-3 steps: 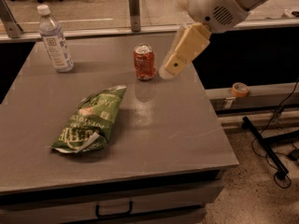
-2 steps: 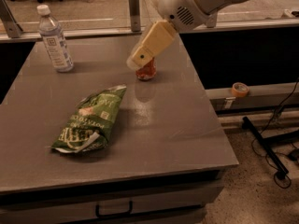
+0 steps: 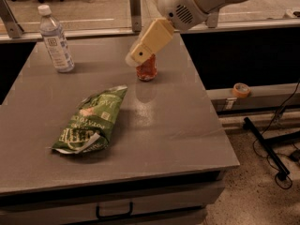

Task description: Pick blue plastic bottle

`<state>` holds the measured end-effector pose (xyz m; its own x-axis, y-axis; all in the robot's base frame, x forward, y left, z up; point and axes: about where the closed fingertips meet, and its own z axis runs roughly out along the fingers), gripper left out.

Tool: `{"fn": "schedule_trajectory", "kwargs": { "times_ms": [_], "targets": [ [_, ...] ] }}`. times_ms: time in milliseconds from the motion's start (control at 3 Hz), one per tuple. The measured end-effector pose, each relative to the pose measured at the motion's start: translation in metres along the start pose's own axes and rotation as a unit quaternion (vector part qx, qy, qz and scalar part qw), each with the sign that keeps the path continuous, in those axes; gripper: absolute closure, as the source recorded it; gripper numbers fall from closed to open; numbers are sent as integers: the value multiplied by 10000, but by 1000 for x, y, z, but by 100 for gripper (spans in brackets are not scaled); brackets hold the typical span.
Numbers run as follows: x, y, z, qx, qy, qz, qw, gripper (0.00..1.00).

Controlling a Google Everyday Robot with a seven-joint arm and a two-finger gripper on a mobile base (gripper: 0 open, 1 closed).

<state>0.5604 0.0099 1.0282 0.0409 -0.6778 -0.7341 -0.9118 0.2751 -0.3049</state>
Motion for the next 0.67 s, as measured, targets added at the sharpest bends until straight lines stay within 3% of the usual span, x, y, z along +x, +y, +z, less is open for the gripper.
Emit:
{"fn": "schedule_trajectory", "kwargs": {
  "times_ms": [333, 667],
  "targets": [
    [0, -4, 31, 60, -169, 135, 9997, 0],
    [-4, -17, 92, 141, -336, 353, 9987, 0]
  ]
}}
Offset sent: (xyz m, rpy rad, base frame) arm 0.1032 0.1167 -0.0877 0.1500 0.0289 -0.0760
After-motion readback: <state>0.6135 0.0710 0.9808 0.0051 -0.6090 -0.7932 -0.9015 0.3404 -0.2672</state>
